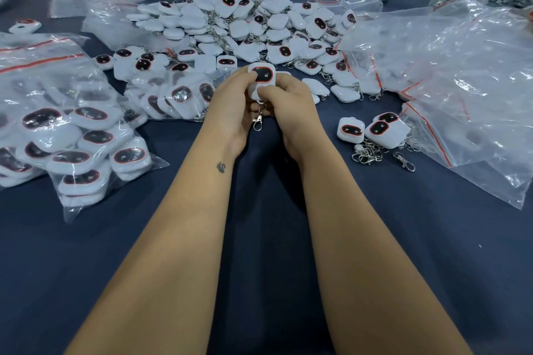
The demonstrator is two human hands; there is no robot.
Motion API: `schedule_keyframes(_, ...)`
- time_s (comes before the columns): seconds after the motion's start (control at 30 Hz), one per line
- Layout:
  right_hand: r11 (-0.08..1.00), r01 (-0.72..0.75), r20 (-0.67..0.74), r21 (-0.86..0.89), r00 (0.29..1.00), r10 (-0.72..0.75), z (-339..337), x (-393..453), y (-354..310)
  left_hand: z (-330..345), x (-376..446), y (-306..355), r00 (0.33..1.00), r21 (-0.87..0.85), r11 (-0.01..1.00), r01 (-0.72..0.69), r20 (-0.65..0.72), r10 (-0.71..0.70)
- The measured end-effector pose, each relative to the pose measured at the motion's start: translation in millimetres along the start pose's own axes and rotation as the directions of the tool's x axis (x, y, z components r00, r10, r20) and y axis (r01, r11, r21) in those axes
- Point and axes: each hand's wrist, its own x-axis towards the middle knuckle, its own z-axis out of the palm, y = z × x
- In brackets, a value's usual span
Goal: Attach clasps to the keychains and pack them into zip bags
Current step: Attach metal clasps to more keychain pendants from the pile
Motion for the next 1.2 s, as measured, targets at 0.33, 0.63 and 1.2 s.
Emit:
schedule_keyframes(0.33,0.992,-0.016,-0.018,0.121,1.0,0.018,-0.3,-2.0,-3.4,-1.5,-2.7,0.9,0.999,0.042,0.999,-0.001,0.043,-0.001)
schedule_keyframes(0.63,0.996,-0.004,-0.06,0.095,0.998,0.009,-0.6,-3.7,-3.9,-0.5,-3.3,1.9,1.0,-0.003,1.0,0.022,0.022,-0.022)
schedule_keyframes(1.2,0.997,0.004,-0.036,0.082,0.999,-0.001,1.6,-2.3,-3.4,0.1,-2.3,-1.1,0.999,0.096,0.994,-0.052,-0.009,0.053)
